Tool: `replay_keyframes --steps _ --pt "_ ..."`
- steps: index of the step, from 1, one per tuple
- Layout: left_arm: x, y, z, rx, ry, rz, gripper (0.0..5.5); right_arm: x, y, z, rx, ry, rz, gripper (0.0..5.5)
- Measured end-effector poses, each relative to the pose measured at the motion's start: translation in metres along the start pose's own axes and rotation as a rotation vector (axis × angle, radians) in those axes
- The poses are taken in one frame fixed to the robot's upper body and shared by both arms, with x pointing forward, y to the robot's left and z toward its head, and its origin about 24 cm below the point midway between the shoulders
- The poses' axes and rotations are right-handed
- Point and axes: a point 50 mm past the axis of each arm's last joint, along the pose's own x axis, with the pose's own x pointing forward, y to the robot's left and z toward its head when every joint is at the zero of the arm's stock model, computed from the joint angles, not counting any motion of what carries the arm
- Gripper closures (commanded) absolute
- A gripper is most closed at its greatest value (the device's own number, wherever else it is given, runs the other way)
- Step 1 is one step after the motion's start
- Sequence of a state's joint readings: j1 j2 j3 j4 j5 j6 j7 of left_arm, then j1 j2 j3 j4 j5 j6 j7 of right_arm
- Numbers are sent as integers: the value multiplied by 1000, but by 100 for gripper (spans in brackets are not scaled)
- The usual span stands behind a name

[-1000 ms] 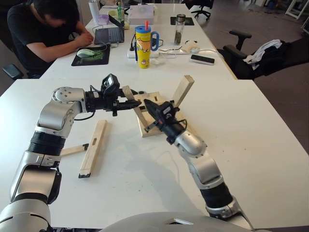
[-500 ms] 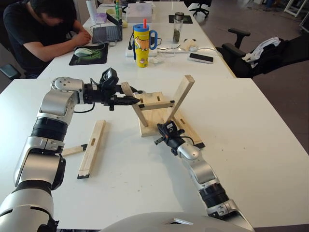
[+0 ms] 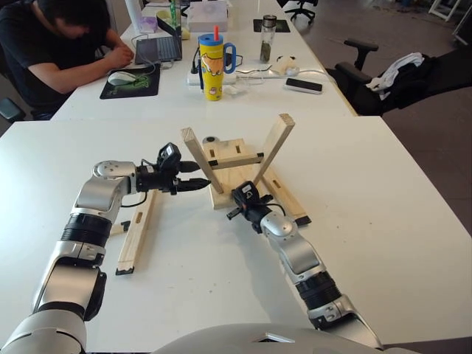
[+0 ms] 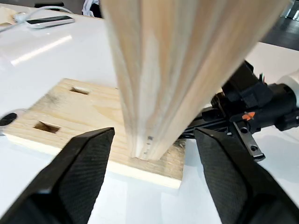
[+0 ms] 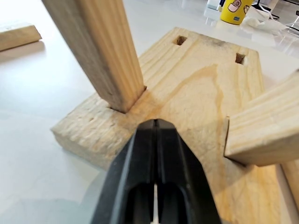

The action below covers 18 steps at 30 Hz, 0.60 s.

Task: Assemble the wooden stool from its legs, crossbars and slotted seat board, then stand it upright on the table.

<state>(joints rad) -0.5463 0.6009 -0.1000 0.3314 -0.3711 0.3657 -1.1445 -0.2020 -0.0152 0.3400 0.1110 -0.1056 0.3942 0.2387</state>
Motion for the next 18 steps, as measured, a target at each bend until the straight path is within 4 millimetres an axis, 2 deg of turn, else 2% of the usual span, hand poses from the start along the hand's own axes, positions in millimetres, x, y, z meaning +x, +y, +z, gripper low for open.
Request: replay_keyframes --steps 2,3,4,7,11,15,16,17,18 --pt "-17 0 7 -16 -28 24 201 0 0 0 5 -2 2 550" --pt "-25 2 9 -33 -50 41 219 0 0 0 7 -2 2 550" --pt "-39 5 16 -63 -106 72 227 0 0 0 10 -2 2 550" --pt "-61 8 42 -166 -327 103 268 -1 -2 1 13 -12 -2 550" --pt "-68 6 105 -248 -737 -2 331 -1 -2 2 16 -28 -4 550" --pt "-82 -12 185 -254 -1153 -160 394 0 -1 -1 20 -17 10 550" --pt "-84 -23 203 -224 -1194 -200 404 0 0 -1 22 -16 12 550" --pt "-79 -30 210 -211 -1191 -214 425 0 -1 -2 23 -14 12 550" --pt "-64 -34 209 -220 -1129 -207 438 -1 -2 -3 25 -10 8 550"
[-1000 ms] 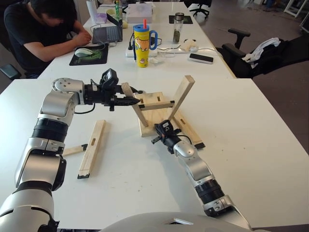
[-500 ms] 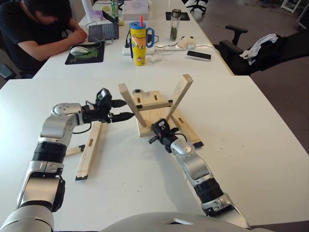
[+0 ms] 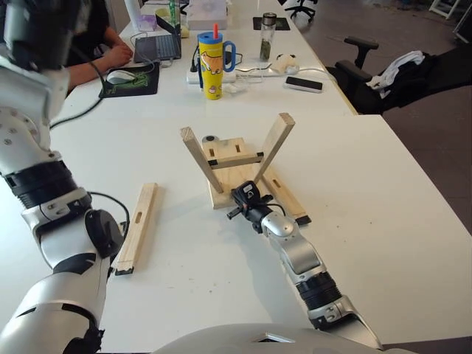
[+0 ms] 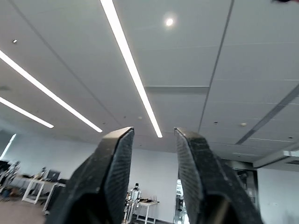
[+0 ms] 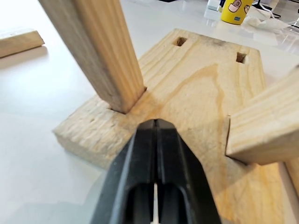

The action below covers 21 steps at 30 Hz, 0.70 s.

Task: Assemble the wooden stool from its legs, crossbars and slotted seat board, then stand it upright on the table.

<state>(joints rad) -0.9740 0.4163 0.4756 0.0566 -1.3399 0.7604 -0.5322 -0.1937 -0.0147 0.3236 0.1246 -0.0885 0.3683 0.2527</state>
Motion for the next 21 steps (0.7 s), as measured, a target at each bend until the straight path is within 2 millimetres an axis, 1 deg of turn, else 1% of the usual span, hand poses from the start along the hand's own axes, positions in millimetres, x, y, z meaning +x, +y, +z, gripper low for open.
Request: replay_keyframes --steps 1,2,3,5,6,7,9,12,13,15,17,19,21 --pt "1 5 -18 -12 75 44 454 0 -1 0 0 -2 -3 550" --pt "-6 15 -47 -23 192 123 467 0 0 2 -1 -10 -1 550" --pt "-16 24 -71 -32 293 193 485 1 1 4 -2 -20 3 550" --pt "-53 36 -129 -65 548 344 517 2 4 6 -2 -30 14 550" --pt "-56 31 -136 -41 562 329 535 2 4 6 -2 -29 16 550" --pt "-56 30 -140 27 611 329 546 2 4 4 -2 -20 17 550" --pt "-56 33 -143 122 632 366 549 3 4 0 4 -2 19 550" --pt "-53 43 -143 167 600 422 549 5 4 -2 5 12 21 550" --pt "-53 50 -141 205 570 472 549 5 4 -2 7 14 22 550" --pt "-53 57 -135 272 531 533 549 6 5 -1 10 4 23 550" --pt "-54 61 -126 350 458 593 549 6 5 1 29 -26 23 550" --pt "-51 57 -111 476 384 627 549 5 5 3 36 -83 17 550" --pt "-54 45 -95 649 291 683 549 -3 4 7 56 -165 7 550"
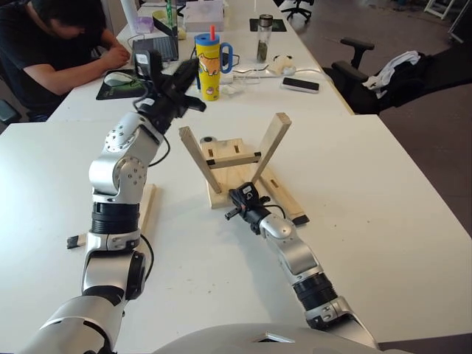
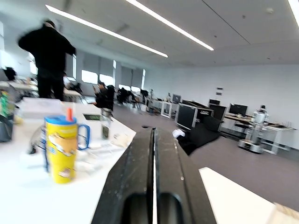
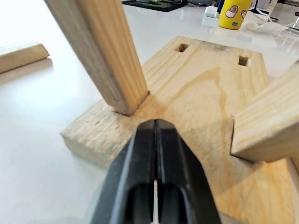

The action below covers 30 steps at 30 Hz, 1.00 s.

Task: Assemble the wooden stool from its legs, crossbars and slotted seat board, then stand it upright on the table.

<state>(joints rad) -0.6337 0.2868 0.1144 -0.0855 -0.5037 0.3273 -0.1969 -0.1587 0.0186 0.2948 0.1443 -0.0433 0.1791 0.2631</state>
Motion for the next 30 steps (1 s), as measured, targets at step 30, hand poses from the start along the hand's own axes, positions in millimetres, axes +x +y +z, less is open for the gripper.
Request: replay_keyframes --steps 30 --pt "-95 -38 -40 265 79 377 549 -58 -120 115 -5 -461 -505 550"
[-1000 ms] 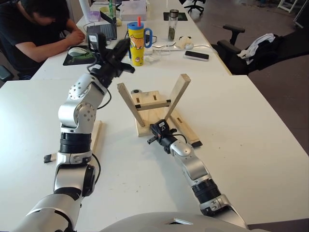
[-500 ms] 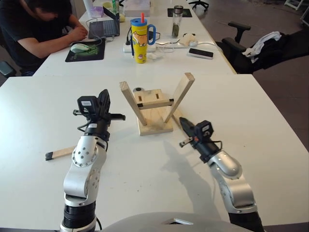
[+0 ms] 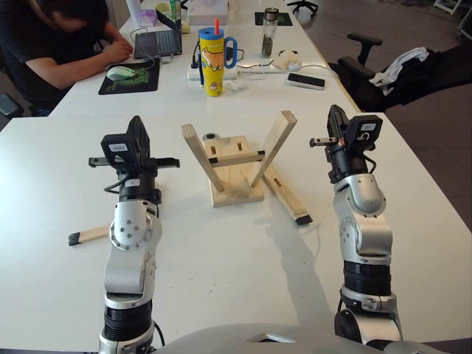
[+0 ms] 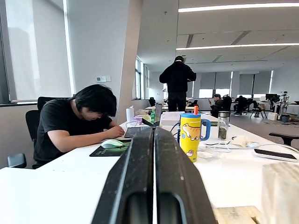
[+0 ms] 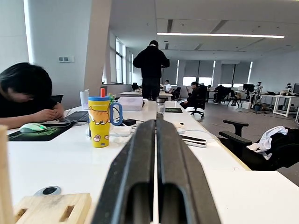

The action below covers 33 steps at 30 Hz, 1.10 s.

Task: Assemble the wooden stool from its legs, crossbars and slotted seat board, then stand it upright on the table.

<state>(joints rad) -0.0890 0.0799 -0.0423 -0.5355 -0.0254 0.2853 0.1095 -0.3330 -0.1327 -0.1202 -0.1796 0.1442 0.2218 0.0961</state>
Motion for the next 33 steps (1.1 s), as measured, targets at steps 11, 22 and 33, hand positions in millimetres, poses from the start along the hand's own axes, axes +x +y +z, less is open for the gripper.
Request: replay_keyframes --steps 11,22,33 --pt "17 15 -36 91 235 -56 549 -6 48 -44 -79 311 501 550" --pt "30 81 -44 255 404 -414 549 14 12 -59 -116 320 433 550" --pt "-18 75 -45 249 882 -1191 549 31 55 -47 -166 128 940 550"
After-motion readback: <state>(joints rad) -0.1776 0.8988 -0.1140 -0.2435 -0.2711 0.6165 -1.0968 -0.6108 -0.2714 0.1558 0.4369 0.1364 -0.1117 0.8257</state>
